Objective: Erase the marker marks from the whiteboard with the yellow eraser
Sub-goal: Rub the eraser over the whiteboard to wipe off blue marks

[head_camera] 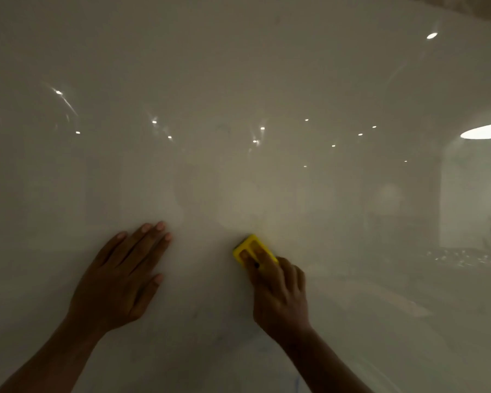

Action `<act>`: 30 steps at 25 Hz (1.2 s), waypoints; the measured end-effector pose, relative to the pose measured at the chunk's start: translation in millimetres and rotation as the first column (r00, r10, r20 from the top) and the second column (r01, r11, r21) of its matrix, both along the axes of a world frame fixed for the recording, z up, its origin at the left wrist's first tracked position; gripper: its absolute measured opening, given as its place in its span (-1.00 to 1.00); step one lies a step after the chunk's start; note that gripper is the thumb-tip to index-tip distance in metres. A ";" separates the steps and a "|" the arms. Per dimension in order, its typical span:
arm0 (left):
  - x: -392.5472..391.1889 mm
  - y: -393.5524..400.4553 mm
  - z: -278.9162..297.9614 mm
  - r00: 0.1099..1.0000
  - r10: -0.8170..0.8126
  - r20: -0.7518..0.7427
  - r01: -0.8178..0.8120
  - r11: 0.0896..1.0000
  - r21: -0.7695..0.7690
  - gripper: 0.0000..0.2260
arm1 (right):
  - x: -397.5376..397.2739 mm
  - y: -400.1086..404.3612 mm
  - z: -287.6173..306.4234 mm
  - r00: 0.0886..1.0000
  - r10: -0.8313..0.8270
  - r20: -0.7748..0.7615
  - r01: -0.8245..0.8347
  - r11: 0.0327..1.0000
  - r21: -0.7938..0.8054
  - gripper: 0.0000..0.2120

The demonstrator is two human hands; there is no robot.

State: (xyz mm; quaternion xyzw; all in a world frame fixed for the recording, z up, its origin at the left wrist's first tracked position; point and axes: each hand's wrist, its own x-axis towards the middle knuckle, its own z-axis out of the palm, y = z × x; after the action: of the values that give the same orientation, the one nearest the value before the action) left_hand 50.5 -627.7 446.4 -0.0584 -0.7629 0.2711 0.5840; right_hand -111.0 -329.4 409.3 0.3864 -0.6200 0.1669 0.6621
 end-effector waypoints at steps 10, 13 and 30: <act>3.0 0.1 -2.7 0.999 -0.014 -0.039 0.014 1.000 0.015 -0.40 | 30.6 -37.0 -1.6 0.985 0.048 -0.166 0.014 0.936 0.351 -0.43; 6.8 2.2 -3.4 0.999 -0.021 -0.032 0.022 0.999 0.034 -0.43 | 22.8 -22.7 11.1 0.973 0.042 -0.226 0.042 0.934 0.354 -0.45; 34.7 -42.9 -11.6 0.996 0.029 0.081 -0.024 0.998 -0.054 -0.42 | 60.0 -67.6 -57.0 0.994 0.015 0.110 -0.018 1.000 0.023 -0.34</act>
State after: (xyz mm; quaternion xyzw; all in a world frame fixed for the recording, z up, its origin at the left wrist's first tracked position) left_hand 85.2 -670.6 434.9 -0.0748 -0.7794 0.2963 0.5470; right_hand -51.0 -397.1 352.3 0.3896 -0.6542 0.1861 0.6210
